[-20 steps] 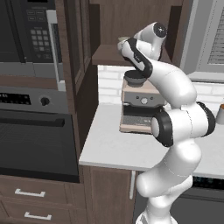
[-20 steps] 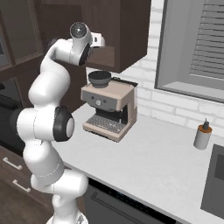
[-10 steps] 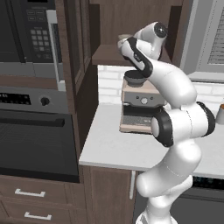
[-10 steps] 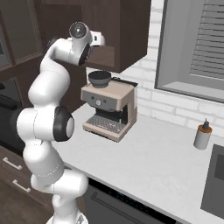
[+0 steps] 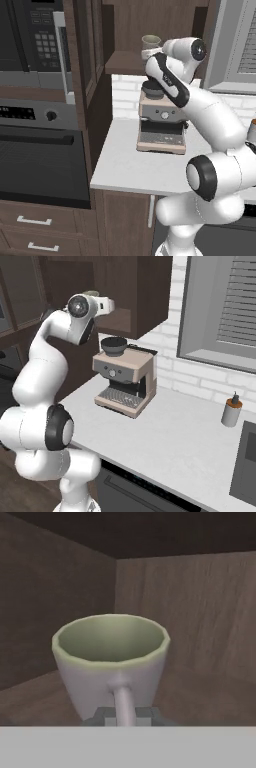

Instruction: Gather all objects into one cabinet and sort the glasses and bowls to opposite sides.

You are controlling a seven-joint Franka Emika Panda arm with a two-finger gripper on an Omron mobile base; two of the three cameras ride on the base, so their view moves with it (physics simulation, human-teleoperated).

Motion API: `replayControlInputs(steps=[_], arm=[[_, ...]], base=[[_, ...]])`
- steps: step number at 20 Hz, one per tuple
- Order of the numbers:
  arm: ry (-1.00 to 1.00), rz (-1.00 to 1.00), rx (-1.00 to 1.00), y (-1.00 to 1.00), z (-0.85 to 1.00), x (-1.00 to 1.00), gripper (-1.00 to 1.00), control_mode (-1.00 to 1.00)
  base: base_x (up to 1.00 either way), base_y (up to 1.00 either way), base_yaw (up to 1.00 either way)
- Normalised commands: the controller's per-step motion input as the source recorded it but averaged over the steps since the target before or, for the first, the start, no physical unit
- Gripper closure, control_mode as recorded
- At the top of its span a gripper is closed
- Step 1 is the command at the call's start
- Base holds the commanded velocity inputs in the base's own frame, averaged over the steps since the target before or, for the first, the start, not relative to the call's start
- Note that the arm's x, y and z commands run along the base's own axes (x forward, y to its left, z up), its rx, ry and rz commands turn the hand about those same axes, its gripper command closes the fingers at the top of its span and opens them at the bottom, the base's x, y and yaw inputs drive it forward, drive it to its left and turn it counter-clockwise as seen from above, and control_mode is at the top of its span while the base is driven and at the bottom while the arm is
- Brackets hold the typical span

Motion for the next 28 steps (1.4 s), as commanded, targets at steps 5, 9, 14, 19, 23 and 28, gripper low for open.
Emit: replayControlInputs(steps=[5, 9, 14, 19, 23, 28], arm=[[-0.13, 0.00, 0.04, 0.00, 0.18, -1.00, 1.00, -1.00], [-0.01, 0.00, 0.10, -0.05, 0.16, -1.00, 1.00, -1.00], [0.01, 0.00, 0.07, -0.13, 0.01, -1.00, 1.00, -1.00], [0.06, -0.05, 0.01, -0.12, -0.01, -1.00, 1.00, -1.00], [0.11, -0.04, 0.00, -0.02, -0.12, -1.00, 1.00, -1.00], [0.13, -0.03, 0.00, 0.00, -0.15, -1.00, 1.00, -1.00]], base=[[0.00, 0.00, 0.00], [0.00, 0.00, 0.00], [0.00, 0.00, 0.00], [0.00, 0.00, 0.00], [0.00, 0.00, 0.00], [0.00, 0.00, 0.00]])
